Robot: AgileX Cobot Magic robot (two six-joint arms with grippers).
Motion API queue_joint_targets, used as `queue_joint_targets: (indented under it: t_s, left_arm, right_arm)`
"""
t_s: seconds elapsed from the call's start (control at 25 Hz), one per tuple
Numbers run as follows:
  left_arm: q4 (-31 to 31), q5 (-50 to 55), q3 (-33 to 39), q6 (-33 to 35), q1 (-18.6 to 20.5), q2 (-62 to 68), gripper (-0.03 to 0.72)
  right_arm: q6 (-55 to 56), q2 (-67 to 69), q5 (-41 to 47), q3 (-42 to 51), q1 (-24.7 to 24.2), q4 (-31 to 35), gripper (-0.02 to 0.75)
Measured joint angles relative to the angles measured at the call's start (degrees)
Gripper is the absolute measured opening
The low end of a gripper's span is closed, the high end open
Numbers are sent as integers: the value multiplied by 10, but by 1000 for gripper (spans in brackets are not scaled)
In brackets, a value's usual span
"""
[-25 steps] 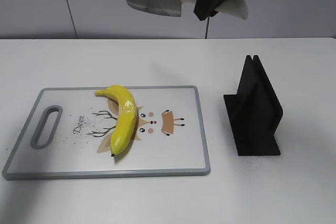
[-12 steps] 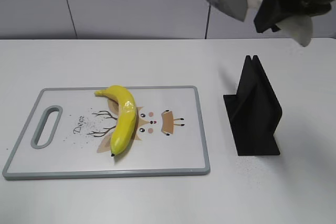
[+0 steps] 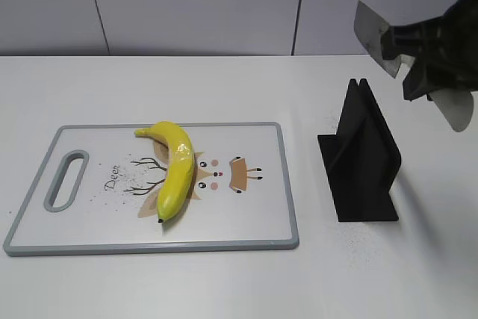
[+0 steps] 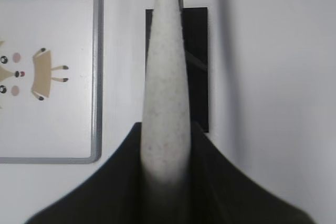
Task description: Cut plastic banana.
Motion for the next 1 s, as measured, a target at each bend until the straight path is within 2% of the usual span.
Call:
queue_joint_targets:
  t_s: [0.28,0.76,1.0]
  left_arm:
    - [-3,3,21,0,0,-152,591]
    - [-3,3,22,0,0,-161,591]
    - [-3,3,22,0,0,-161,591]
  right_arm:
    - [3,0,-44,50,0,-3,163]
    - [4,12,-72,79,0,-8,162]
    - [4,48,-72,96,0,21,162]
